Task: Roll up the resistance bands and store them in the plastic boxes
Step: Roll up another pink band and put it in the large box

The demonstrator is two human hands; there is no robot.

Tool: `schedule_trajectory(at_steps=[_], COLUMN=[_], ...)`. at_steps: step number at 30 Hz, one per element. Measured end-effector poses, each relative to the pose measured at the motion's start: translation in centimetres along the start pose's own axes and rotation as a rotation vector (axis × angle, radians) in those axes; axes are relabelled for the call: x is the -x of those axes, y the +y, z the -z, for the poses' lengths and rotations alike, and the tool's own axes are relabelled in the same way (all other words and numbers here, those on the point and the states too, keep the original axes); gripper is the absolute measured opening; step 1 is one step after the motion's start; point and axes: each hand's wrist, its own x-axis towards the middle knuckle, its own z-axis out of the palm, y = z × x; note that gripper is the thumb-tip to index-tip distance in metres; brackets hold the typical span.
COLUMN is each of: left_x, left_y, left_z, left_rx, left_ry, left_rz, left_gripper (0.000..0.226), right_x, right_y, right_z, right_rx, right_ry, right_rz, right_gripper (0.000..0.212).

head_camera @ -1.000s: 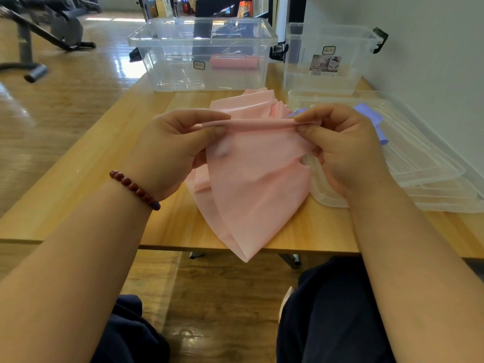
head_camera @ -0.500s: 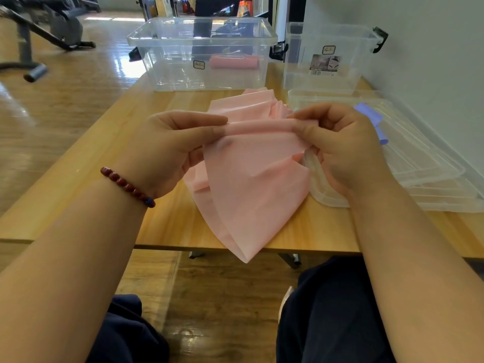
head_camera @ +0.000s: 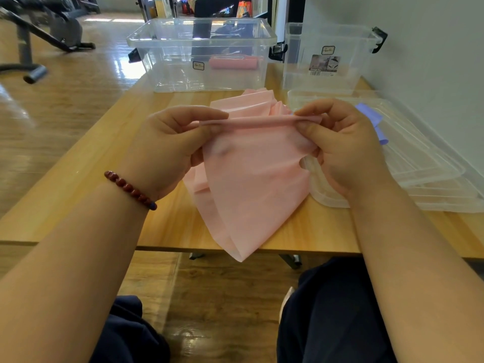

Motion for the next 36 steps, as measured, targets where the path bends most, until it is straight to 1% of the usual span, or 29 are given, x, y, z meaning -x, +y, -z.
schedule_trajectory(at_steps=[4,7,9,11,12,16,17,19,21,24,27,30,32,34,36], left_x=[0.06,0.20,0.11,-0.03,-0.07,-0.13,-0.14,-0.13,-0.14,0.00,0.06,0.14,0.22,0.29,0.33], left_y=[0.15,0.38,0.28,0.06,-0.03,-0.04,-0.04,-0.07,-0.16,-0.12,-0.05,-0.05,0.08,0.25,0.41], left_z=[0.10,0.20,0.28,0.31,0.34,0.43,0.41,0.42,0.41,0.20,0.03,0.02,0.04,0.09,0.16], left_rx=[0.047,0.118,0.127,0.086,0.066,0.027,0.011,-0.044,-0.099,-0.112,-0.091,-0.069,-0.040,-0.009,0.017], left_ry=[-0.003,-0.041,-0.022,0.007,0.010,-0.025,-0.028,-0.018,0.004,0.017,0.029,0.026,0.006,-0.023,-0.046], left_rz=[0.013,0.050,0.043,0.019,0.009,0.000,0.000,0.010,0.020,0.017,-0.004,0.006,0.033,0.071,0.095], left_gripper=[0.026,0.017,0.014,0.016,0.016,0.035,0.036,0.032,0.024,0.016,0.021,0.019,0.020,0.020,0.018], right_x=[-0.08,-0.31,-0.36,-0.23,-0.18,0.02,0.04,-0.01,-0.08,-0.11,0.00,-0.13,-0.29,-0.33,-0.30], right_y=[0.25,0.16,0.06,0.12,0.13,-0.03,-0.05,0.03,0.21,0.31,0.14,0.12,0.13,0.10,0.18], right_z=[-0.13,-0.04,0.02,0.04,0.06,0.16,0.17,0.16,0.13,0.06,-0.07,-0.12,-0.11,-0.03,0.02], right_rx=[-0.065,-0.116,-0.144,-0.076,-0.048,0.010,0.055,0.113,0.105,0.074,0.067,-0.019,-0.082,-0.112,-0.052], right_ry=[0.012,0.017,0.014,0.012,0.012,-0.014,-0.003,0.013,0.002,-0.016,-0.010,-0.015,-0.028,-0.030,-0.009], right_rz=[-0.043,-0.116,-0.131,-0.074,-0.055,-0.075,-0.080,-0.064,-0.043,-0.016,0.030,-0.005,-0.042,-0.051,-0.020], right_gripper=[0.031,0.030,0.023,0.012,0.010,0.020,0.017,0.012,0.015,0.022,0.025,0.033,0.030,0.022,0.016])
